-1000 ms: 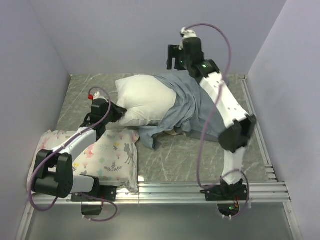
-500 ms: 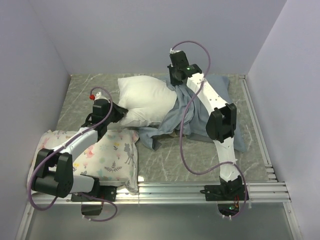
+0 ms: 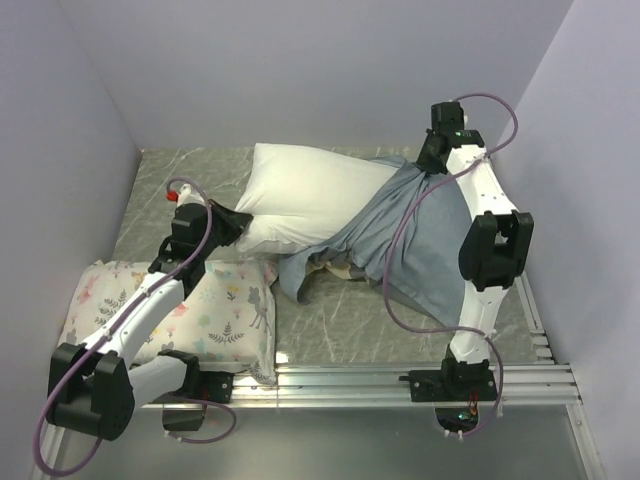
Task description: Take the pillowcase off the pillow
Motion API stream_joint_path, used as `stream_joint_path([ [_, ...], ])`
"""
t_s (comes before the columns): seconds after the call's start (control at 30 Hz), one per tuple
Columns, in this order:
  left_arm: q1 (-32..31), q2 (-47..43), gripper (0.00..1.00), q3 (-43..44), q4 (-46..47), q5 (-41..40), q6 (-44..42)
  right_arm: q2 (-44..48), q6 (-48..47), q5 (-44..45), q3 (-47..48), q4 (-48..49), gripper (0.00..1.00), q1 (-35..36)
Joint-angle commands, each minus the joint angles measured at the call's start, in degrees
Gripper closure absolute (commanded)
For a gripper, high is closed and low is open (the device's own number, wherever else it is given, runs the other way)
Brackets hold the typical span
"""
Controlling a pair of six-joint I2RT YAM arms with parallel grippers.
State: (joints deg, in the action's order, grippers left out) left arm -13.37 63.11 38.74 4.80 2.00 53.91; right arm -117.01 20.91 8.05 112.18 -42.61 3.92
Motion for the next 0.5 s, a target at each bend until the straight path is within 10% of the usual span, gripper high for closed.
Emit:
stream_joint_path([
  [0.0,3.3,-3.6,1.00,0.1,-3.4,-10.5,-1.6,4.9,0.0,8.9,-1.3,3.2,1.00,-2.1],
  [0.1,3.3,-2.0,1.00,2.9,-3.7,-9.7,-2.8,6.5,-1.2,6.3,-2.8,3.9,0.97,0.9],
  [0.2,2.7,0.4,1.00,6.3,-3.7,-9.2,-3.8,11.3,-2.6,4.9,-5.8,5.6,0.45,5.7],
  [0.27,2.2,1.2,1.00,8.4,-3.9,-9.6,-4.5,17.0,-3.8,8.2,-9.2,7.7,0.31,9.2],
  [0.47,1.1,3.7,1.00,13.9,-6.1,-10.5,-5.3,30.1,-4.6,15.0,-16.7,8.9,0.19,22.5],
])
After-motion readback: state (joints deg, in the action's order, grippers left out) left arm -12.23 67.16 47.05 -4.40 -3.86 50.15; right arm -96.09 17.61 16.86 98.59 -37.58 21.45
